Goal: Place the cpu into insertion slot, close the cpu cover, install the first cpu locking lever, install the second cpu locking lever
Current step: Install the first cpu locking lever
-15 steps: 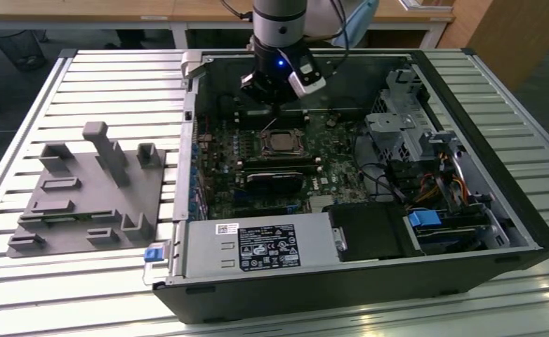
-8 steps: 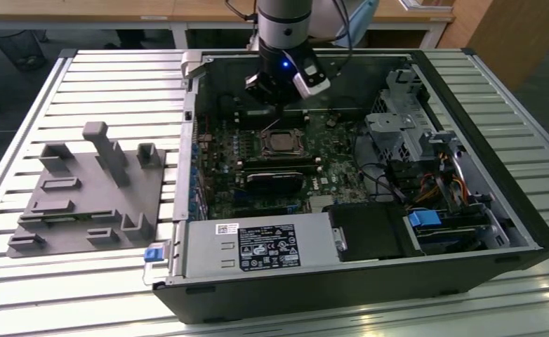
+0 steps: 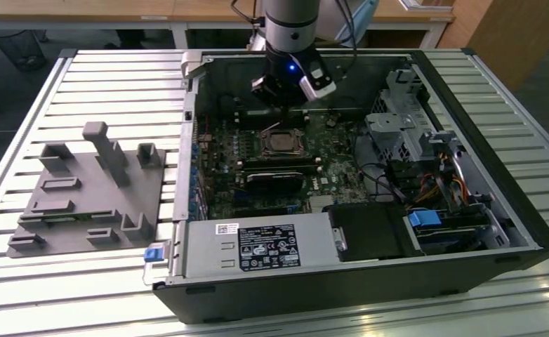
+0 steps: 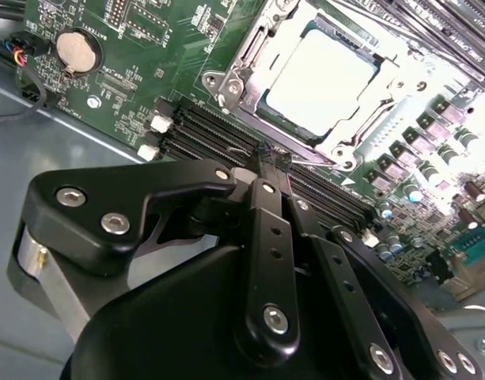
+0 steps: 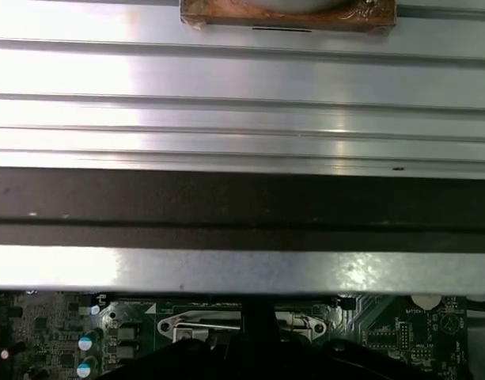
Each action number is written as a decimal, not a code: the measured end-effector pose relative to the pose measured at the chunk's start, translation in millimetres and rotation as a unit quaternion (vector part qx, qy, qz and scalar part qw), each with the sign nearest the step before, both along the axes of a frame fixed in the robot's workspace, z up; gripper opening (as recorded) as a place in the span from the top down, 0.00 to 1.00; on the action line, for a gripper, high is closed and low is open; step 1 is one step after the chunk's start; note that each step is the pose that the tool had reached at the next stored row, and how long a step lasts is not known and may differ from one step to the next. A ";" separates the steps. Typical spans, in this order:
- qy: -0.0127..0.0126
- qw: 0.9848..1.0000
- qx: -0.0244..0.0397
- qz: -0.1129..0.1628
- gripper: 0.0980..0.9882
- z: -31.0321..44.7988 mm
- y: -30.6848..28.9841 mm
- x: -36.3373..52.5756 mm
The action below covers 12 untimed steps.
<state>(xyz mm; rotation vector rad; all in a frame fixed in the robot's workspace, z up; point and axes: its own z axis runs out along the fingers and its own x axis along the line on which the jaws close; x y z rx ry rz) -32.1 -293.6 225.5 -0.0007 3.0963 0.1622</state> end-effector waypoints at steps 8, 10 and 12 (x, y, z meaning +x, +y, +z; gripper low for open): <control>0.000 1.000 0.000 0.000 0.99 -4.1 0.0 0.4; 0.000 1.000 0.000 0.000 0.99 -4.8 0.0 0.4; 0.000 1.000 0.000 0.000 0.99 -5.4 0.0 0.4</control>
